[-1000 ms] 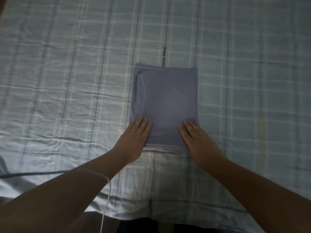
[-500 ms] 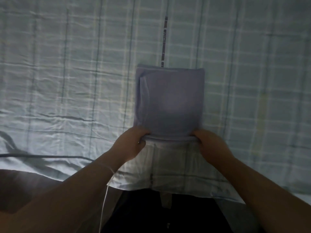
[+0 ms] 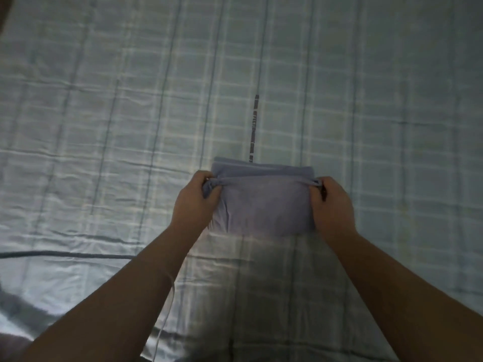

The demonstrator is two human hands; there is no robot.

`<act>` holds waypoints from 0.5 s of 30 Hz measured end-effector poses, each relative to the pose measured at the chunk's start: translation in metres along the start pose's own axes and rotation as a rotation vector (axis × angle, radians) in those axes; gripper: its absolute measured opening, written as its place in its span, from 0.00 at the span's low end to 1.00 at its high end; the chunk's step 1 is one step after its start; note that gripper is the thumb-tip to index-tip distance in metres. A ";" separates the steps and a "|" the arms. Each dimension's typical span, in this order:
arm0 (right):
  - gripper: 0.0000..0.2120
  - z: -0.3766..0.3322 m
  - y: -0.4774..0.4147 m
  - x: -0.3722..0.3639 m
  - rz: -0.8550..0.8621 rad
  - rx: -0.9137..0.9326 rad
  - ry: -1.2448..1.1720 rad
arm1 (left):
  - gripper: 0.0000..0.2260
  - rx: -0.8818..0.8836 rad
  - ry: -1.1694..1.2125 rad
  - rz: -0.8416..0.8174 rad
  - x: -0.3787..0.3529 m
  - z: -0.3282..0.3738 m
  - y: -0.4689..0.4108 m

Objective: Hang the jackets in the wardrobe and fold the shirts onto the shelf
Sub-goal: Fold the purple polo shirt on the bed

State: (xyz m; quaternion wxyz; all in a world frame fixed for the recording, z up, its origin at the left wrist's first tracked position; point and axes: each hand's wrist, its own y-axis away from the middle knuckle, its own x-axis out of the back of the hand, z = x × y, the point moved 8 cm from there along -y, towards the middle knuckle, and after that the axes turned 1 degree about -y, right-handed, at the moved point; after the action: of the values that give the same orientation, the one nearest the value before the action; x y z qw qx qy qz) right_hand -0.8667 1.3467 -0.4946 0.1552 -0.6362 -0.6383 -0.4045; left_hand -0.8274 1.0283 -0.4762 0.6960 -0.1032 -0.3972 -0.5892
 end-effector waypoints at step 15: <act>0.07 0.021 -0.048 -0.024 0.100 -0.094 0.292 | 0.20 0.018 -0.034 0.104 -0.026 -0.005 -0.055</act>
State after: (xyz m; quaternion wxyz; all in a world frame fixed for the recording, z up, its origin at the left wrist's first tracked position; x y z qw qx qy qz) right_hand -0.9015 1.3511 -0.5401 0.2362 -0.6084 -0.5567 -0.5139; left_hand -0.8749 1.0289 -0.5153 0.7196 -0.1273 -0.4086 -0.5468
